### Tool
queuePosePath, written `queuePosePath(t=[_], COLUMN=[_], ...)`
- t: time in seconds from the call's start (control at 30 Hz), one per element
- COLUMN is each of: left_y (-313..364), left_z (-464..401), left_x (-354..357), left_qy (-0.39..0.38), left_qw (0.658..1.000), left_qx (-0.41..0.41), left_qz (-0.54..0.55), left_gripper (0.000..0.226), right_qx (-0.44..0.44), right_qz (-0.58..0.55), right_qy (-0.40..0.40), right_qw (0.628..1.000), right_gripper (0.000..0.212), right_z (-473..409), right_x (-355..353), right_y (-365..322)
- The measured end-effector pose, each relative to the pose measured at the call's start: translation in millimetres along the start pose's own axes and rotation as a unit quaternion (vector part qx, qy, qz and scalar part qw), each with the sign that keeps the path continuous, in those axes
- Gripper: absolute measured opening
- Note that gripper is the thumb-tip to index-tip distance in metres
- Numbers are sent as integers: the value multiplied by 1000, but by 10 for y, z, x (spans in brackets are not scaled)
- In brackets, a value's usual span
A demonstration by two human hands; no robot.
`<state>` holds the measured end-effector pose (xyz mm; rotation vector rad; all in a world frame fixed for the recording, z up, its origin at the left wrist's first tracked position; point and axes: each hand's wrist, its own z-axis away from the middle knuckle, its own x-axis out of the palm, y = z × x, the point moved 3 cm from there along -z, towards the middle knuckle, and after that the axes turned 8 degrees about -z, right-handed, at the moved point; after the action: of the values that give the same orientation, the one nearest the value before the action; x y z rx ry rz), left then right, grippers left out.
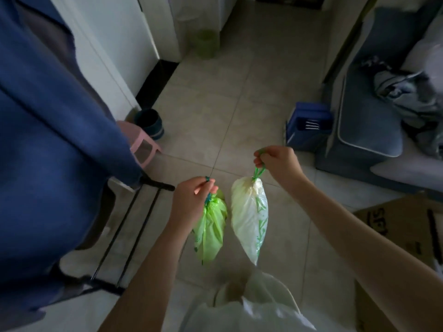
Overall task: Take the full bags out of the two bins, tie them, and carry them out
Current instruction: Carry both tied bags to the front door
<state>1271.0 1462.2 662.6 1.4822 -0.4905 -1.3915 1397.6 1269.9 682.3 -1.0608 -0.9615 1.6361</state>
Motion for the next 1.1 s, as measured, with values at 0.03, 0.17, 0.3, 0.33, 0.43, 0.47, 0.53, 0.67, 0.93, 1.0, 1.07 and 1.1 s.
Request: queuePosePath(t=[0.03, 0.17, 0.3, 0.33, 0.43, 0.47, 0.53, 0.67, 0.93, 1.0, 1.07, 1.1], left_y=[76, 376, 716, 810, 1081, 1160, 1317, 1591, 2113, 2282, 2451, 2532], left_z=[-173, -1077, -1970, -2199, -2876, -3098, -3517, -4338, -6205, -6657, -7112, -7331], left_x=[34, 299, 494, 524, 632, 688, 800, 1003, 1489, 1587, 1689, 1738], left_qy=[-2, -21, -4, 1, 4, -2, -8, -16, -46, -58, -65, -65], left_qw=[1000, 999, 998, 998, 998, 998, 998, 998, 996, 993, 991, 991], left_qx=[5, 20, 39, 38, 38, 39, 43, 51, 75, 90, 96, 98], left_qz=[1, -14, -42, -52, -58, -57, -50, -24, -34, -57, -63, -63], left_gripper=[20, 20, 19, 18, 20, 21, 22, 19, 16, 17, 19, 20], right_qx=[-3, -12, -17, -15, -25, -30, -33, -28, -17, -18, -20, -19], right_qz=[2, 25, 26, 24, 39, 45, 53, 57, 67, 84, 114, 124], right_qy=[2, 29, 25, 21, 9, 7, 9, 20, 74, 76, 79, 82], right_qw=[1000, 999, 999, 999, 999, 999, 998, 998, 995, 993, 990, 989], right_gripper=[32, 27, 32, 31, 28, 28, 27, 29, 29, 23, 20, 19], right_z=[-146, -964, -1803, -2008, -2612, -2828, -3266, -4099, -5803, -6193, -6593, -6795], right_x=[-16, -194, -374, -425, -566, -606, -683, -826, -1084, -1144, -1234, -1287], right_y=[-89, -379, -574, -639, -880, -965, -1114, -1333, -1787, -1920, -2049, -2109])
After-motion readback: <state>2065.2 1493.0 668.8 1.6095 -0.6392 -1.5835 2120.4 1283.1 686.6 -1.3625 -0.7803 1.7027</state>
